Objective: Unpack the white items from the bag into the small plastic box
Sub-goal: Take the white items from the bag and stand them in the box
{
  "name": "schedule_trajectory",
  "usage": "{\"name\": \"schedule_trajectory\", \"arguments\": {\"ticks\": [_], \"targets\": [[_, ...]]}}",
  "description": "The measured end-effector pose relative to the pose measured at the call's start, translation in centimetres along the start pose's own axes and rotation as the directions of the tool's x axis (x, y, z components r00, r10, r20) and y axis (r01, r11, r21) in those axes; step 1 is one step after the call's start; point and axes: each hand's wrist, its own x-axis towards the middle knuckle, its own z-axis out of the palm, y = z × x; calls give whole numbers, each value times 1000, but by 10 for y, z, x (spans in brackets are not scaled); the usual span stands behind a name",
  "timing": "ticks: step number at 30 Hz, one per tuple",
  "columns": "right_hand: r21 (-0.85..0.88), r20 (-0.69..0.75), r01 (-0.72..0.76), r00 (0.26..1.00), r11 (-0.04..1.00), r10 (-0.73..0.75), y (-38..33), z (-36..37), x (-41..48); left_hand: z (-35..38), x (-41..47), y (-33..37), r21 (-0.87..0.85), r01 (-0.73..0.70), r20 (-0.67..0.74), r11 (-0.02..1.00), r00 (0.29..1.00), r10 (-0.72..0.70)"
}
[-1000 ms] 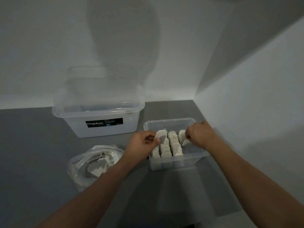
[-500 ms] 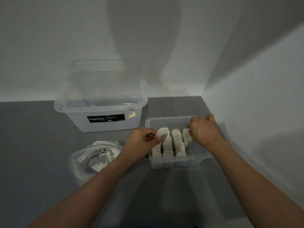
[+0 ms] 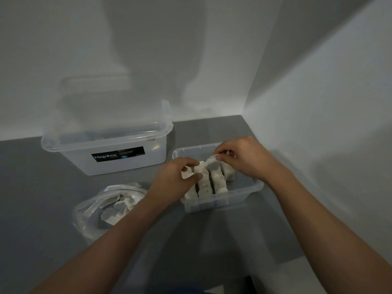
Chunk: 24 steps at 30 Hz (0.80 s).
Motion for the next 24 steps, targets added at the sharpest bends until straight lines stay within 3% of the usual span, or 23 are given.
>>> {"name": "schedule_trajectory", "arguments": {"ticks": [3,5,8,13,18,24], "targets": [[-116,-70,-135,989,984,127,23,0,1,-9,-7,-10,149,27,48,989,998,-34],[-227,-16,-164,986,960,165,37,5,3,-15,-12,-15,255,85,151,963,981,-126],[-400,106,-103,982,911,157,50,22,6,-20,-16,-17,334,90,241,938,954,-177],[-672,159,11,979,741,130,55,53,13,-22,-18,-12,370,65,241,927,957,-164],[-710,216,62,967,702,133,55,65,22,-23,-18,-14,377,43,247,925,958,-145],[-712,171,37,978,702,121,57,63,17,-22,-18,-18,370,24,247,929,961,-123]]}}
